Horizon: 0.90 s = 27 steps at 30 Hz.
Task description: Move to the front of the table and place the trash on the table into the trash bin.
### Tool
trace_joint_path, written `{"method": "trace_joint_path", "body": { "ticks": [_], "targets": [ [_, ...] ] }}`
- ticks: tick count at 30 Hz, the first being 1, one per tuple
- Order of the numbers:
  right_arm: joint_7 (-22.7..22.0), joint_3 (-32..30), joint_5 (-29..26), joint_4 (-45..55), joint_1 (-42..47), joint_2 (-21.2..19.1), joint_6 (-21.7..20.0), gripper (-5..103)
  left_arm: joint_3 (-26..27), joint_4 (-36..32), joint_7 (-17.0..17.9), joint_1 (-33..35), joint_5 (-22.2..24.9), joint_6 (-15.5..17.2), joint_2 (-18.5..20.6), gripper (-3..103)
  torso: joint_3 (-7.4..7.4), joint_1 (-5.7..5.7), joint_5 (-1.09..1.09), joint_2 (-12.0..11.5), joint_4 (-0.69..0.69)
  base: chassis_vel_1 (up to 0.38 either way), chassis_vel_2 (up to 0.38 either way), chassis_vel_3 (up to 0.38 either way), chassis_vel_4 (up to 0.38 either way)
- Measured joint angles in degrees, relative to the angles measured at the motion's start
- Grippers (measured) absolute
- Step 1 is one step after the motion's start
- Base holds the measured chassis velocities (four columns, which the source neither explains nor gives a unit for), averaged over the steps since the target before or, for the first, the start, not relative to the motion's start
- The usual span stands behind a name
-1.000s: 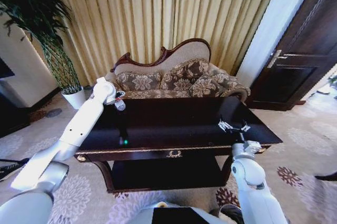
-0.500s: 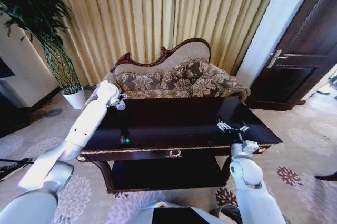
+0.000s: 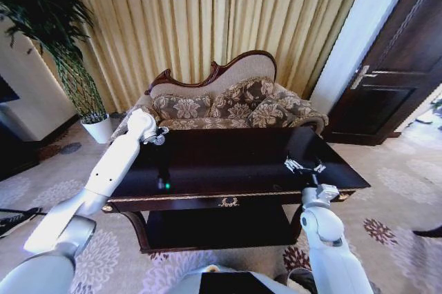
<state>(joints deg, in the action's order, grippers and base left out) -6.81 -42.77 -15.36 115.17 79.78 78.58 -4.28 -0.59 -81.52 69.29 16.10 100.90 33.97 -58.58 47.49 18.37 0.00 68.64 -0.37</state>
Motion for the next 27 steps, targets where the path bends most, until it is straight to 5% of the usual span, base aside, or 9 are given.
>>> {"method": "trace_joint_path", "body": {
  "ticks": [4, 6, 14, 20, 23, 25, 26, 27],
  "targets": [
    [0.0, -0.1, 0.2, 0.1, 0.3, 0.1, 0.1, 100, 0.1, -0.4, 0.0, 0.3, 0.1, -0.1, 0.3, 70, 0.00, 0.00, 0.00, 0.0, 0.00, 0.000, 0.000, 0.000, 0.000],
    [0.0, -0.3, 0.2, 0.4, 0.5, 0.2, 0.2, 100, 0.2, -1.0, -0.1, 0.6, 0.4, -0.2, 0.6, 54, -0.01, 0.00, 0.01, 0.0, 0.00, 0.000, 0.000, 0.000, 0.000],
    [0.0, -0.7, 0.4, 1.1, 1.2, 0.7, 0.2, 100, 0.4, -2.5, -3.5, 2.1, -2.2, -0.2, 2.4, 42, 0.00, 0.00, -0.01, 0.0, -0.02, 0.000, 0.000, 0.000, 0.000],
    [0.0, -0.7, 0.9, 2.0, 1.8, 1.3, 0.3, 100, 2.8, -7.7, -22.1, 7.2, -16.0, 1.4, 8.2, 33, 0.00, -0.01, -0.01, 0.0, 0.01, 0.000, 0.000, 0.000, 0.000],
    [0.0, -0.5, 1.0, 2.2, 1.9, 1.4, 0.3, 100, 3.3, -9.0, -26.2, 8.5, -20.0, 1.1, 9.6, 33, 0.00, 0.00, -0.02, 0.0, 0.01, 0.000, 0.000, 0.000, 0.000],
    [0.0, -0.3, 1.2, 2.6, 2.1, 1.5, 0.3, 100, 3.9, -11.1, -34.2, 10.6, -28.5, -0.2, 12.0, 33, 0.00, 0.00, 0.00, 0.0, 0.00, 0.000, 0.000, 0.000, 0.000],
    [0.0, -0.3, 1.2, 2.6, 2.1, 1.5, 0.3, 100, 3.9, -11.1, -34.2, 10.6, -28.5, -0.2, 12.0, 33, 0.00, 0.00, 0.00, 0.0, 0.00, 0.000, 0.000, 0.000, 0.000],
    [0.0, -0.2, 1.3, 3.1, 2.3, 1.6, 0.3, 100, 4.1, -12.0, -40.2, 12.0, -35.0, -2.1, 13.5, 33, 0.00, 0.00, 0.00, 0.0, 0.01, 0.000, 0.000, 0.000, 0.000]
  ]
}}
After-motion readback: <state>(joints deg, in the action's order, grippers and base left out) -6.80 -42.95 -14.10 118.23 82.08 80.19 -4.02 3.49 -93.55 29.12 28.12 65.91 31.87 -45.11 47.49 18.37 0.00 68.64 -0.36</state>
